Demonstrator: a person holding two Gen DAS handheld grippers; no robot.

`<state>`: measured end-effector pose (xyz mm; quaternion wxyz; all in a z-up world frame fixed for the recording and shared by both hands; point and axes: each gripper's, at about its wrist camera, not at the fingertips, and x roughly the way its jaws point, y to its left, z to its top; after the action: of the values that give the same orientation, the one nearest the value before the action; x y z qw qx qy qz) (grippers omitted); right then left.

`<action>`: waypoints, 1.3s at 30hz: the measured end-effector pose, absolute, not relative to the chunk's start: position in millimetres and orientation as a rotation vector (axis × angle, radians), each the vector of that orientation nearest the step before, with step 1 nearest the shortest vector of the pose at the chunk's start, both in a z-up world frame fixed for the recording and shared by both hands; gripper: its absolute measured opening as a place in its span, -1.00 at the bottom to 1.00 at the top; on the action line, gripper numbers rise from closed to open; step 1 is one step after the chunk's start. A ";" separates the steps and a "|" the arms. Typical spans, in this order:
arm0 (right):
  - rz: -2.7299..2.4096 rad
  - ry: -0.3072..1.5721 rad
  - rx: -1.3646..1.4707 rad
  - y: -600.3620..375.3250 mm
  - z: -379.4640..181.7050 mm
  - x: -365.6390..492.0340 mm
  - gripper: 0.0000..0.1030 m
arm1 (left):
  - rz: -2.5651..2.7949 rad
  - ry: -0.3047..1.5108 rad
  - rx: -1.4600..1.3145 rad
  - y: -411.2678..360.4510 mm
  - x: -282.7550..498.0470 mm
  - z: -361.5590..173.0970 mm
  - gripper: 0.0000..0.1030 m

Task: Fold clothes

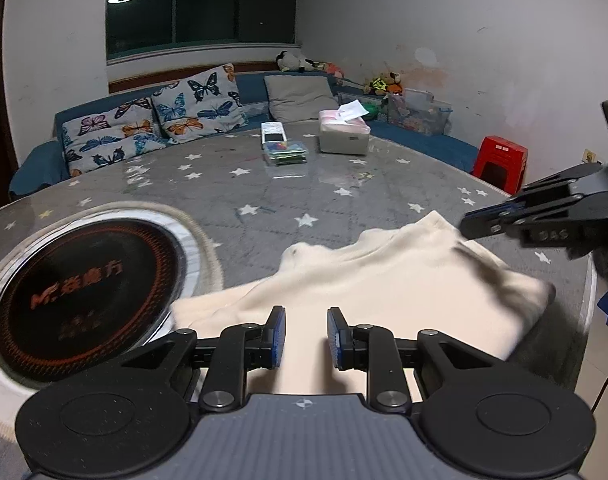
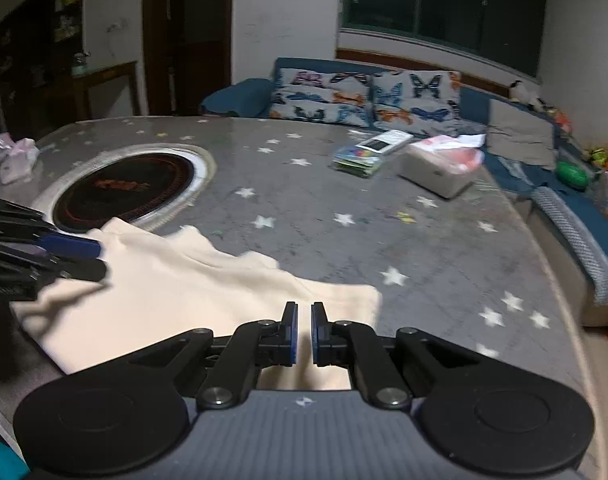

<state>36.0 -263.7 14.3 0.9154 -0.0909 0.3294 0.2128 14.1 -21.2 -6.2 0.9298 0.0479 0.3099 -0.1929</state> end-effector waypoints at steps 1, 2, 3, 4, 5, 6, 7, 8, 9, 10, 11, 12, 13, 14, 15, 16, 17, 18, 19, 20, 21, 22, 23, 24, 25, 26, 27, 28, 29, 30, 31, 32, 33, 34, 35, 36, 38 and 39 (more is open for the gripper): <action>0.452 0.678 -0.183 -258.8 12.5 40.6 -0.90 | -0.398 0.637 0.096 -24.3 18.4 -6.2 -0.50; 0.465 0.677 -0.180 -254.0 10.7 45.3 -0.90 | -0.402 0.640 0.089 -26.8 23.1 -6.1 -0.50; 0.474 0.675 -0.175 -249.4 9.5 49.7 -0.90 | -0.404 0.643 0.082 -28.9 27.8 -5.8 -0.50; 0.482 0.673 -0.171 -244.9 8.3 54.0 -0.90 | -0.406 0.645 0.075 -31.1 33.3 -5.1 -0.50; 0.490 0.670 -0.166 -240.4 7.2 58.3 -0.90 | -0.407 0.646 0.071 -33.4 38.6 -4.5 -0.50; 0.491 0.672 -0.167 -239.0 6.4 59.3 -0.90 | -0.408 0.646 0.069 -35.5 43.5 -4.0 -0.50; 0.490 0.674 -0.169 -238.3 5.7 59.6 -0.90 | -0.408 0.646 0.068 -37.9 48.2 -4.0 -0.50; 0.489 0.676 -0.171 -237.7 5.0 59.9 -0.90 | -0.410 0.648 0.068 -40.5 52.8 -4.7 -0.50; 0.488 0.679 -0.172 -237.0 4.3 60.2 -0.90 | -0.412 0.654 0.067 -43.0 57.8 -6.5 -0.50; 0.487 0.681 -0.174 -236.4 3.5 60.5 -0.90 | -0.414 0.666 0.068 -45.2 63.3 -9.6 -0.50; 0.486 0.683 -0.176 -235.7 2.8 60.8 -0.90 | -0.414 0.675 0.068 -46.7 67.4 -12.4 -0.50; 0.485 0.686 -0.178 -235.1 2.1 61.0 -0.90 | -0.411 0.678 0.069 -47.4 69.8 -14.7 -0.50; 0.484 0.688 -0.179 -234.5 1.4 61.3 -0.90 | -0.408 0.682 0.069 -48.1 72.1 -17.1 -0.50; 0.483 0.690 -0.181 -233.8 0.7 61.6 -0.89 | -0.406 0.685 0.069 -48.5 73.6 -17.9 -0.50; 0.482 0.693 -0.183 -233.2 -0.1 61.9 -0.89 | -0.406 0.687 0.068 -48.1 73.4 -17.1 -0.50; 0.482 0.695 -0.185 -232.5 -0.8 62.2 -0.87 | -0.405 0.687 0.067 -47.3 72.4 -16.5 -0.50; 0.482 0.694 -0.186 -233.0 0.0 60.3 -0.84 | -0.404 0.687 0.067 -46.5 71.5 -15.8 -0.50; 0.485 0.692 -0.188 -234.2 2.2 56.7 -0.83 | -0.402 0.688 0.065 -45.6 70.2 -15.2 -0.49; 0.489 0.690 -0.190 -235.5 4.7 52.6 -0.82 | -0.399 0.688 0.063 -44.7 68.4 -14.5 -0.49; 0.494 0.690 -0.192 -236.3 6.8 48.4 -0.78 | -0.397 0.688 0.062 -44.0 66.3 -13.6 -0.47; 0.496 0.691 -0.193 -236.8 8.1 45.3 -0.74 | -0.395 0.687 0.062 -43.6 63.9 -12.4 -0.43; 0.498 0.689 -0.194 -237.6 9.4 40.9 -0.69 | -0.394 0.686 0.062 -43.1 61.4 -11.1 -0.40; 0.501 0.690 -0.194 -238.7 10.9 36.7 -0.65 | -0.392 0.685 0.062 -42.7 59.0 -9.9 -0.37; 0.504 0.692 -0.195 -239.1 11.6 33.9 -0.63 | -0.391 0.684 0.062 -42.2 56.5 -8.7 -0.36; 0.506 0.694 -0.195 -239.6 12.3 29.4 -0.57 | -0.389 0.683 0.062 -41.5 53.9 -7.5 -0.35; 0.507 0.695 -0.197 -239.7 12.8 26.1 -0.48 | -0.386 0.682 0.061 -40.6 51.2 -6.5 -0.31; 0.509 0.696 -0.199 -239.7 13.4 23.2 -0.44 | -0.381 0.682 0.059 -39.5 48.6 -5.6 -0.27; 0.511 0.694 -0.200 -239.6 14.1 18.5 -0.37 | -0.374 0.682 0.058 -38.0 46.0 -5.1 -0.21; 0.517 0.694 -0.200 -238.9 14.7 14.7 -0.37 | -0.366 0.683 0.057 -36.5 43.6 -4.7 -0.15; 0.524 0.694 -0.200 -237.9 15.2 11.2 -0.36 | -0.358 0.685 0.056 -35.0 41.3 -4.8 -0.13; 0.531 0.694 -0.200 -237.0 15.8 7.7 -0.33 | -0.351 0.687 0.054 -33.4 39.2 -5.0 -0.10; 0.539 0.693 -0.204 -235.5 16.0 4.6 -0.29 | -0.344 0.691 0.052 -31.5 37.0 -5.2 -0.06; 0.547 0.692 -0.209 -233.8 16.1 1.7 -0.26 | -0.336 0.695 0.050 -29.0 34.4 -5.4 -0.02; 0.554 0.689 -0.214 -232.3 16.1 -1.0 -0.22 | -0.328 0.698 0.047 -26.5 31.5 -5.6 0.06; 0.560 0.687 -0.216 -230.8 16.2 -3.4 -0.19 | -0.320 0.698 0.045 -23.7 28.2 -5.5 0.07; 0.564 0.688 -0.215 -229.2 15.6 -5.2 -0.18 | -0.313 0.698 0.042 -20.6 24.9 -5.3 0.08; 0.571 0.691 -0.213 -226.2 14.2 -8.4 -0.08 | -0.295 0.700 0.032 -14.1 19.2 -4.9 0.13; 0.575 0.692 -0.213 -224.6 13.5 -9.9 -0.07 | -0.287 0.701 0.025 -11.1 16.5 -4.5 0.14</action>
<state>-9.9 -224.6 13.5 0.8950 -0.1025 0.3338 0.2774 16.5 -11.1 -4.5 0.9291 0.0123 0.3420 -0.1399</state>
